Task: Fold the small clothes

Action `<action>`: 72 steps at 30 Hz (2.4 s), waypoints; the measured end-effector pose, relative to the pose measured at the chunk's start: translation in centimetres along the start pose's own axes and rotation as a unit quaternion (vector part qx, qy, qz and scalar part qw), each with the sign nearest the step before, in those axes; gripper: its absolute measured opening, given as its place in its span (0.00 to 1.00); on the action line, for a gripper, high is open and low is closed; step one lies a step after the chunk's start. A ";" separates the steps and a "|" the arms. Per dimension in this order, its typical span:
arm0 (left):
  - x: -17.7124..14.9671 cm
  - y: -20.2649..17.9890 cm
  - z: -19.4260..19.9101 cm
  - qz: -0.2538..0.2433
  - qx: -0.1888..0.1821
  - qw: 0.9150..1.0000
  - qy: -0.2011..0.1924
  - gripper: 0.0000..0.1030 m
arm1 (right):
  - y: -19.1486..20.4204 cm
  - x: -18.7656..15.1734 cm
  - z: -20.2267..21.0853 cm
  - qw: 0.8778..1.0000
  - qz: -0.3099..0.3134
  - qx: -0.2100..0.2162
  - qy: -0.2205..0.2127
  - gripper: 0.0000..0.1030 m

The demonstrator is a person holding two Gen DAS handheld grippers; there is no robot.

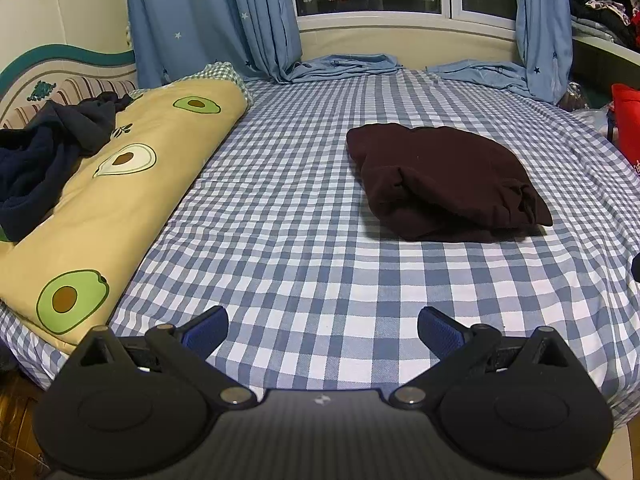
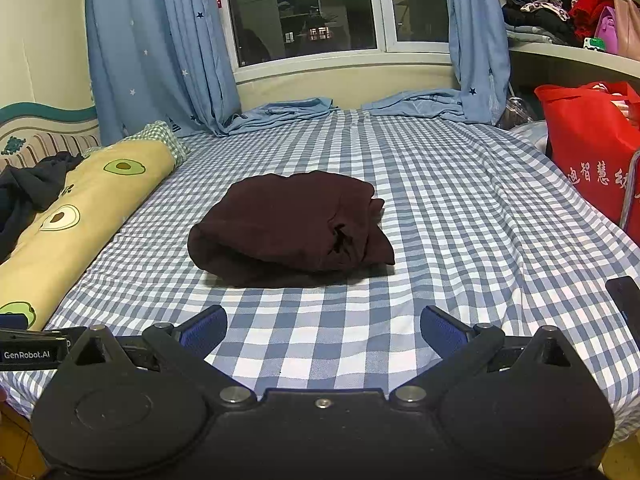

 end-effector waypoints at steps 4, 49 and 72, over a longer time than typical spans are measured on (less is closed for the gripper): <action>0.0 -0.1 0.0 0.000 0.001 1.000 0.000 0.99 | 0.0 0.0 -0.1 1.000 0.000 0.000 0.002 1.00; -0.7 -0.3 0.2 -0.003 0.004 1.000 0.001 0.99 | -0.8 -0.4 0.3 1.000 -0.008 -0.002 0.006 1.00; -0.7 0.4 -0.2 -0.005 -0.001 1.000 0.009 0.99 | -0.6 -0.4 -0.1 1.000 -0.011 0.002 0.012 1.00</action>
Point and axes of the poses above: each gripper's, at about its wrist camera, not at the fingertips, and z roughly against the way its jaws point, y to its left, x to its top, the point moved 10 cm from there along -z, roughly the way its jaws point, and after that the axes turned 11 degrees about -x, right-handed, at the moved point
